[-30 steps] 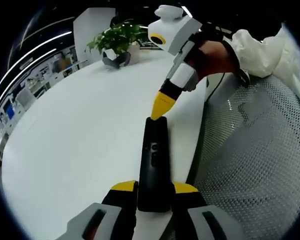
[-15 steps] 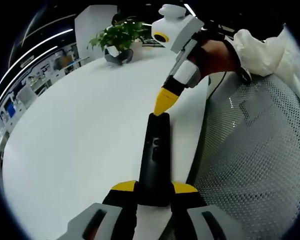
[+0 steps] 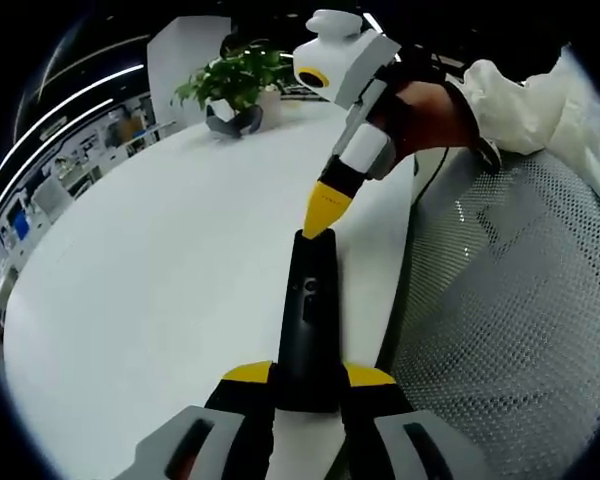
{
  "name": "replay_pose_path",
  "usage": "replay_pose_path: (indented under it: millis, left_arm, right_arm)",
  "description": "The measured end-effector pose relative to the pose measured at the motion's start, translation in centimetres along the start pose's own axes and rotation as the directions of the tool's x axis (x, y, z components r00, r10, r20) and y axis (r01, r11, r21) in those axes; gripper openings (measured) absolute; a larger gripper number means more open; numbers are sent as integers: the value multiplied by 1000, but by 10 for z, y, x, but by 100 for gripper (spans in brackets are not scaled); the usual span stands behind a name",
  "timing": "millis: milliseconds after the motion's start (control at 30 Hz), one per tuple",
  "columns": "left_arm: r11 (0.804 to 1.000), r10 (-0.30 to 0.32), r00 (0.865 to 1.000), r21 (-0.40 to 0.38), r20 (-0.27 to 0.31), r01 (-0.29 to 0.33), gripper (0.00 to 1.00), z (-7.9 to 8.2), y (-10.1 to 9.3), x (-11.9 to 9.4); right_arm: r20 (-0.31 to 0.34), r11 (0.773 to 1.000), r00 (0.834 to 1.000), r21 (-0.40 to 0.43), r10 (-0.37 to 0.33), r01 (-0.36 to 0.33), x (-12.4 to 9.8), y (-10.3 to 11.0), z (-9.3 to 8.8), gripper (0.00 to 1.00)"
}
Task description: Press the specified remote control buttons in sequence, fully releasing each button before pressing the next.
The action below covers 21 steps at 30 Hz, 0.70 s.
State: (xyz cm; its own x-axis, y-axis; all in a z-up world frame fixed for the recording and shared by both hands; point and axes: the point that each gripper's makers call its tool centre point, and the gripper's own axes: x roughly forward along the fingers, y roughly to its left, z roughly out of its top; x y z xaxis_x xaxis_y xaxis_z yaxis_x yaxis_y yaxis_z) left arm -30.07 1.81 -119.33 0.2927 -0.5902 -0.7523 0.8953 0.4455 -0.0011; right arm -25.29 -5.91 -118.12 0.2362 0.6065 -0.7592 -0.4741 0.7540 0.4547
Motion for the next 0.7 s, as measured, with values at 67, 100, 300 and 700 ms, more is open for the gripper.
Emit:
replay_pose_path:
  millis: [67,100,300,700]
  left_arm:
    - [1000,1,1000,0,4,-1,24,0,0,0]
    - [1000,1,1000,0,5,-1,24,1,0,0]
    - [1000,0,1000,-1,11,0,24,1,0,1]
    - [1000,-1,1000,-2,13,1,25,1,1,1]
  right_arm:
    - [-5,1000,1000,0,2,-2,-1,0,0,0]
    - [2,1000,1000,-1,10,-10,-2,1,1,0]
    - [-43,1000,999,14,21,-21,1,2,-6,0]
    - [4,997,999,53,50,-50,0,3,-2,0]
